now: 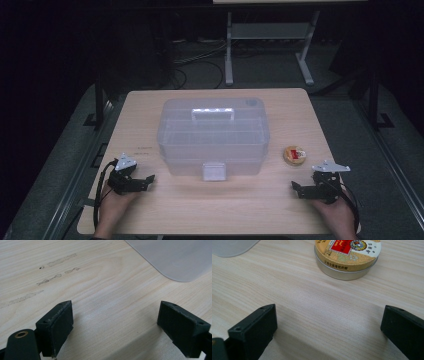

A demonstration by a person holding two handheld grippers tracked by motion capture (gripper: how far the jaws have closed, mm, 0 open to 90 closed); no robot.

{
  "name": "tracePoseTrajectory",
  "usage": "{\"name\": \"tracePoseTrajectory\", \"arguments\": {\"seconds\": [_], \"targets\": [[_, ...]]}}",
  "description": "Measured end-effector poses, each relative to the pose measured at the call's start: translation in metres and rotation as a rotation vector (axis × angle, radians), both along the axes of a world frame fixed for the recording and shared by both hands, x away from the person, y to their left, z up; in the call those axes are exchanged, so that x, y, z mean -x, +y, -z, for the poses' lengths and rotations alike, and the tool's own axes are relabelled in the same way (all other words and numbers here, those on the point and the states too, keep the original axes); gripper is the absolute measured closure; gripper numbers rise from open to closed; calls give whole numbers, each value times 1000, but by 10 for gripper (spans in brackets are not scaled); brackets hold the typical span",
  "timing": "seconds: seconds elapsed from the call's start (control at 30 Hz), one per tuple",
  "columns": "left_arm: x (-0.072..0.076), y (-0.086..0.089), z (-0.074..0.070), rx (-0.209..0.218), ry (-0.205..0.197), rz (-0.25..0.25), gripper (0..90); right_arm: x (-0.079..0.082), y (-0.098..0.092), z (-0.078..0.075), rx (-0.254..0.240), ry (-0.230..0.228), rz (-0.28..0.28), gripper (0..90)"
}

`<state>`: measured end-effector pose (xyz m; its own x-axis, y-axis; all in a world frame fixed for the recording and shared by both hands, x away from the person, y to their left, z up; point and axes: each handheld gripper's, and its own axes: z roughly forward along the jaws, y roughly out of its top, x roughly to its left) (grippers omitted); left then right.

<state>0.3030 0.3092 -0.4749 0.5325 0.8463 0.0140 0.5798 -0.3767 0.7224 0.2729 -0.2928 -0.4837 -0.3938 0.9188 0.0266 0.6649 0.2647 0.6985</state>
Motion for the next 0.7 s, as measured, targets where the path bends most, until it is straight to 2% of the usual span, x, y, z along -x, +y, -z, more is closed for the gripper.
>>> {"name": "tracePoseTrajectory", "arguments": {"seconds": [0.47,0.53,0.57,0.6,0.7], "targets": [[0,-1,0,-2,0,-11,127,0,0,0,0,3,-7,3],[0,-1,0,-2,-2,-6,137,0,0,-3,13,27,4,31],[0,-1,0,-2,-2,-6,137,0,0,-3,13,27,4,31],[1,-1,0,-1,-4,-7,138,2,0,-5,9,30,-1,74],[3,-1,0,2,-3,-4,141,2,-2,-8,-7,32,2,79]]}}
